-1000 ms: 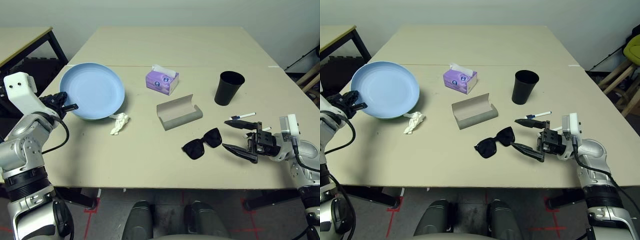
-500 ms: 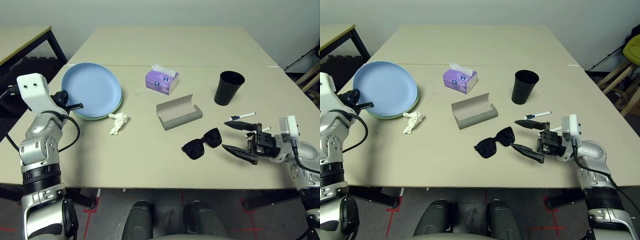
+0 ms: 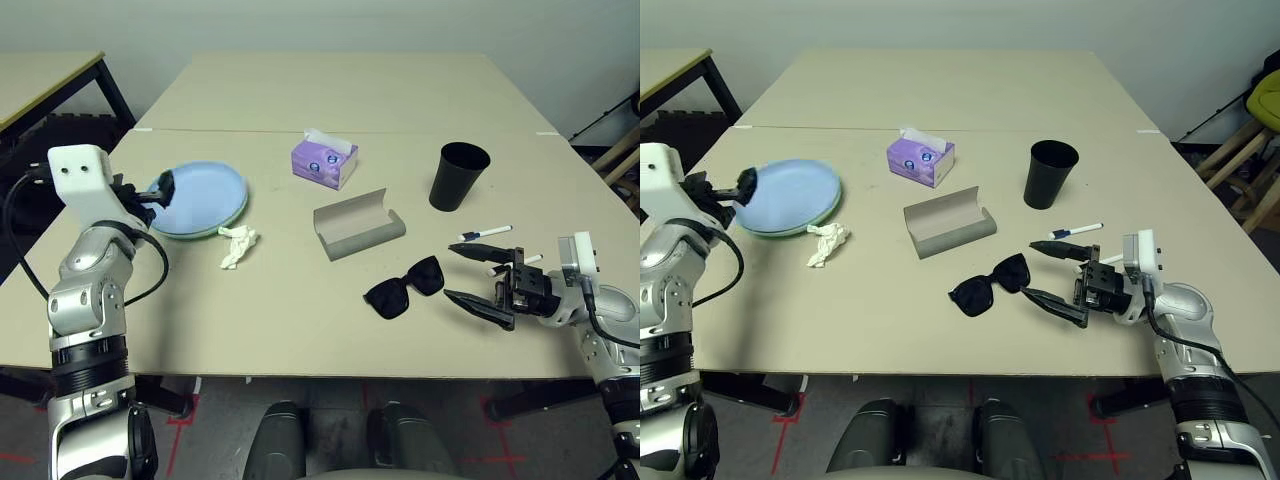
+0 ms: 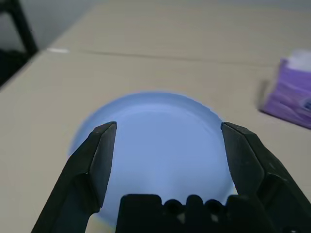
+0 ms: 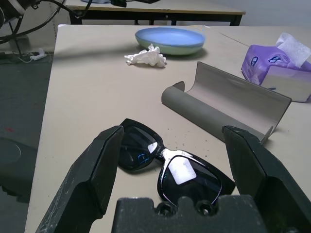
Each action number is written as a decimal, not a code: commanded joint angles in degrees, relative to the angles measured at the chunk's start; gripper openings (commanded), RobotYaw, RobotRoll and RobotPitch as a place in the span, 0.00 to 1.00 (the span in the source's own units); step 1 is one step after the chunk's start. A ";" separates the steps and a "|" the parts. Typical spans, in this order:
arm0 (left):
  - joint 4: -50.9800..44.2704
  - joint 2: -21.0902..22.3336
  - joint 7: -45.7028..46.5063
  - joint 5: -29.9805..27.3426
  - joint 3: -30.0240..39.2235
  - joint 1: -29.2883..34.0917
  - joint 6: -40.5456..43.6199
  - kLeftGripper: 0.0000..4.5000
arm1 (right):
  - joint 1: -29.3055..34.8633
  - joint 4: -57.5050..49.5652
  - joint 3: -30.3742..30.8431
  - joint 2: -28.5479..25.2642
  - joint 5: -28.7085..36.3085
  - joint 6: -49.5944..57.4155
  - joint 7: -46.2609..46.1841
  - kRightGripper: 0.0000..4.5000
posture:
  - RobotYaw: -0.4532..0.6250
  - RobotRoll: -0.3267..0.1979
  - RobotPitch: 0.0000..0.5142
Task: Organize and tidy the items on the table.
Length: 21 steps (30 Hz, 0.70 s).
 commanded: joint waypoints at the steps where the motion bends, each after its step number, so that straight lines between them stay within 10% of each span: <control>1: -3.40 1.05 -3.32 -5.00 0.25 0.63 7.56 0.99 | -0.37 -0.80 -0.11 0.13 0.40 0.19 -0.27 1.00 | 0.51 0.62 0.10; 13: -18.56 4.27 -11.99 -18.45 -4.59 8.30 25.83 0.99 | -0.14 -0.79 -0.52 0.11 0.43 -0.25 -1.39 1.00 | 0.50 0.62 0.10; 21: -18.55 7.78 -12.62 -10.22 -11.69 13.39 18.07 0.99 | -0.22 -0.61 -0.53 0.13 0.44 -0.18 -1.48 1.00 | 0.51 0.62 0.10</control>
